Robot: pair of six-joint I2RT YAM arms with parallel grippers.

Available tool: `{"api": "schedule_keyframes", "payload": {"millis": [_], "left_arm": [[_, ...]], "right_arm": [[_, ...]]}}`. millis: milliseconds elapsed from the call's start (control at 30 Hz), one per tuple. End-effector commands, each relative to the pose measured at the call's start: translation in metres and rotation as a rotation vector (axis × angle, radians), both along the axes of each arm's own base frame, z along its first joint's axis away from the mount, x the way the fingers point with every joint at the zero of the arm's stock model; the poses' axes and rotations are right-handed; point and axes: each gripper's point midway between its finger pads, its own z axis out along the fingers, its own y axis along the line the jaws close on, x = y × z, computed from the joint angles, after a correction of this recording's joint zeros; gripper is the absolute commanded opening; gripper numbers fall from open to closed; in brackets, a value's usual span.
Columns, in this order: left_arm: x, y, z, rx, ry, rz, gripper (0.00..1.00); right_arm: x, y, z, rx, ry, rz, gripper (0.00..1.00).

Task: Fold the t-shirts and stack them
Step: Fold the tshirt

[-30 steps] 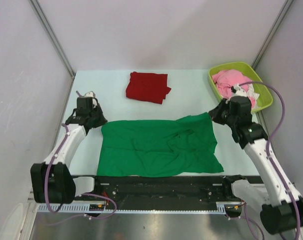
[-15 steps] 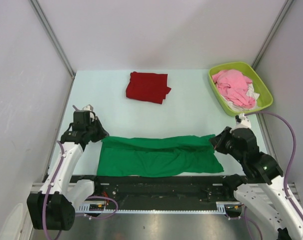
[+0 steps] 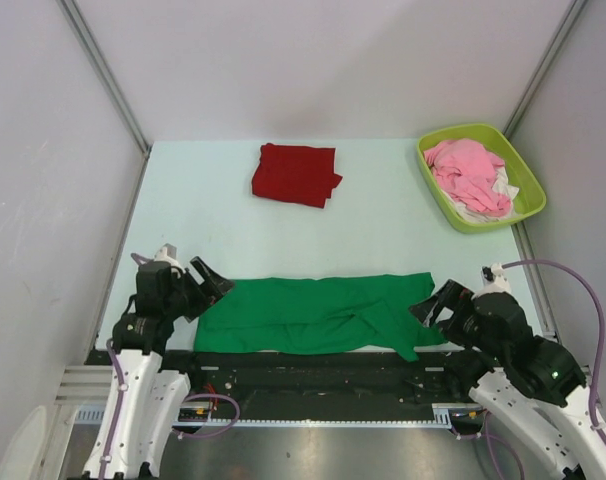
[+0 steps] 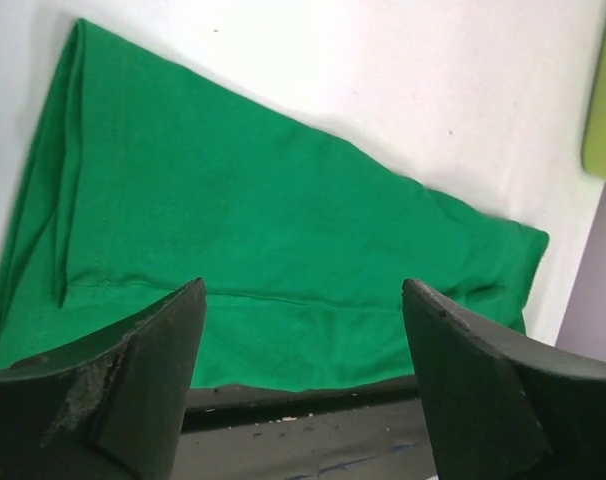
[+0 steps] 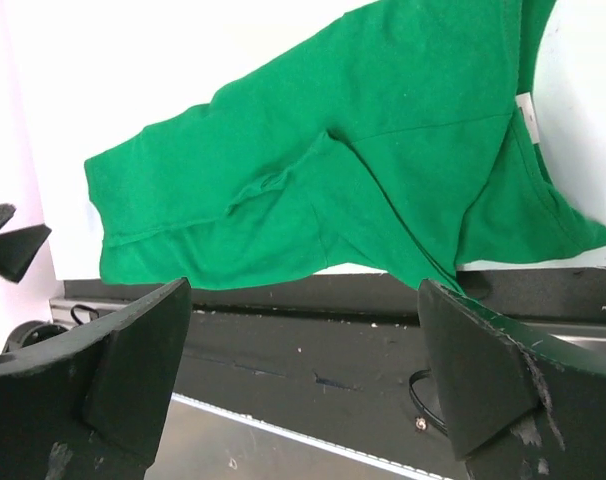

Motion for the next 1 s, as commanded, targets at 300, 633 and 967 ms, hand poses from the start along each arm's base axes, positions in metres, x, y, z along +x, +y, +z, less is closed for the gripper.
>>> {"api": "schedule_keyframes", "payload": {"millis": [300, 633, 967], "left_arm": [[0.049, -0.027, 0.026, -0.116, -0.033, -0.117, 0.84], [0.081, -0.032, -0.004, -0.128, 0.067, -0.151, 0.83], [0.084, -0.034, -0.018, -0.131, 0.088, -0.179, 0.83]], "right_arm": [[0.096, 0.006, 0.001, -0.202, -0.051, -0.162, 1.0], [0.152, -0.038, -0.067, -0.183, 0.182, -0.358, 1.0], [0.167, -0.039, -0.11, -0.188, 0.275, -0.375, 0.97]]}}
